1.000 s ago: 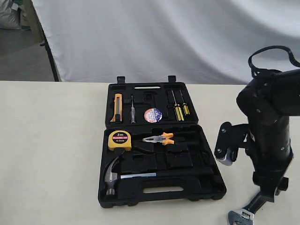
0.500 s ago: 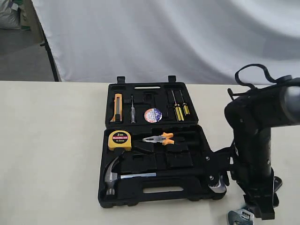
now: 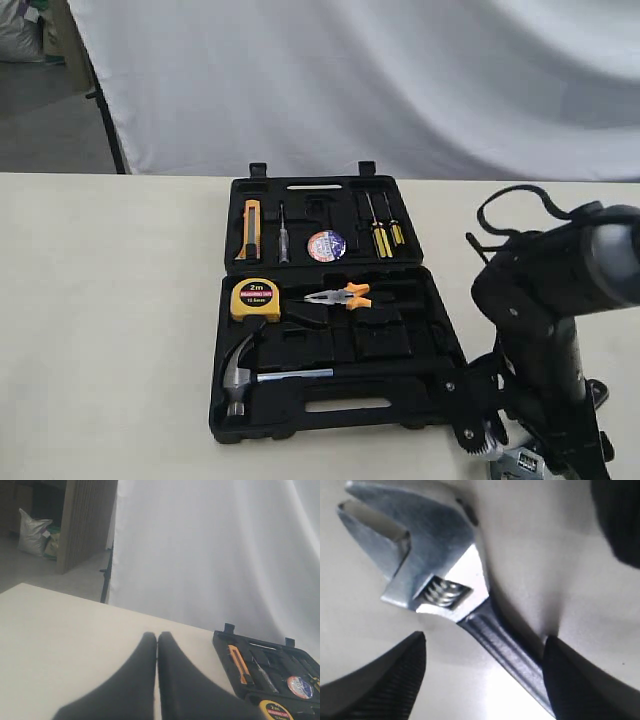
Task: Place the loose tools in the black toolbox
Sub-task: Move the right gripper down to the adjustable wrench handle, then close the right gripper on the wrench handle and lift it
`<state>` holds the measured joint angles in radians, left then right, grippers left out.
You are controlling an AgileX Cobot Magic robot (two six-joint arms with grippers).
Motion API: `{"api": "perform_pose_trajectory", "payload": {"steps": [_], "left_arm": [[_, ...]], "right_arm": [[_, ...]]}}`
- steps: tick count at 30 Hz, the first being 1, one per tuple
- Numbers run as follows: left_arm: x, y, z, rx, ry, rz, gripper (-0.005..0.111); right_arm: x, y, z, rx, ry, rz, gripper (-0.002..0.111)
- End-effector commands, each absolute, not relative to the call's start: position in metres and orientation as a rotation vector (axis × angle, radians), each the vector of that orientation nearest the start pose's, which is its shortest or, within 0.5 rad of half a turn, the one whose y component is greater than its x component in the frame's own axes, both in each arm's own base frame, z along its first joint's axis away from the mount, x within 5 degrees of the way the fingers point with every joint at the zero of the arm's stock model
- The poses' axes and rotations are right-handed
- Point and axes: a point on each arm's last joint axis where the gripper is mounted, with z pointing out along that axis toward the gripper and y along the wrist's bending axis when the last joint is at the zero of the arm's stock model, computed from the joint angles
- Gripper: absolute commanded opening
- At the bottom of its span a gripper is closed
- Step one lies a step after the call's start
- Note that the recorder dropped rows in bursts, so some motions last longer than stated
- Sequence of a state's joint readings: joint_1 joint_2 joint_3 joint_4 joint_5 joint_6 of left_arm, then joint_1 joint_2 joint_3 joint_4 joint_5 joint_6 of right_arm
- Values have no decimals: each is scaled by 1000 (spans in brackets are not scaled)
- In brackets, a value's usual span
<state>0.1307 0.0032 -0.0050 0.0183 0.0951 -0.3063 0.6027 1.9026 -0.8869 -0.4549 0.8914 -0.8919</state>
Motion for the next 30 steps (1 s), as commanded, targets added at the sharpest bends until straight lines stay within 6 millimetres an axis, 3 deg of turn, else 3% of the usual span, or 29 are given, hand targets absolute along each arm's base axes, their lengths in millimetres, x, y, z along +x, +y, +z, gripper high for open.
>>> {"api": "perform_pose_trajectory", "payload": {"steps": [1, 8, 18, 21, 25, 30], "left_arm": [[55, 9, 208, -346, 1526, -103, 1], [55, 9, 208, -346, 1526, -103, 1], [55, 9, 208, -346, 1526, -103, 1], [55, 9, 208, -346, 1526, -103, 1], [55, 9, 208, -346, 1526, -103, 1], [55, 9, 208, -346, 1526, -103, 1]], "right_arm": [[233, 137, 83, -2735, 1875, -521, 64], [222, 152, 80, -2747, 1786, -513, 59], [197, 184, 75, -2730, 1655, -396, -1], [187, 192, 74, -2748, 1624, -376, 0], [158, 216, 73, -2785, 1533, -318, 0], [133, 244, 72, -2604, 1597, -104, 0]]}}
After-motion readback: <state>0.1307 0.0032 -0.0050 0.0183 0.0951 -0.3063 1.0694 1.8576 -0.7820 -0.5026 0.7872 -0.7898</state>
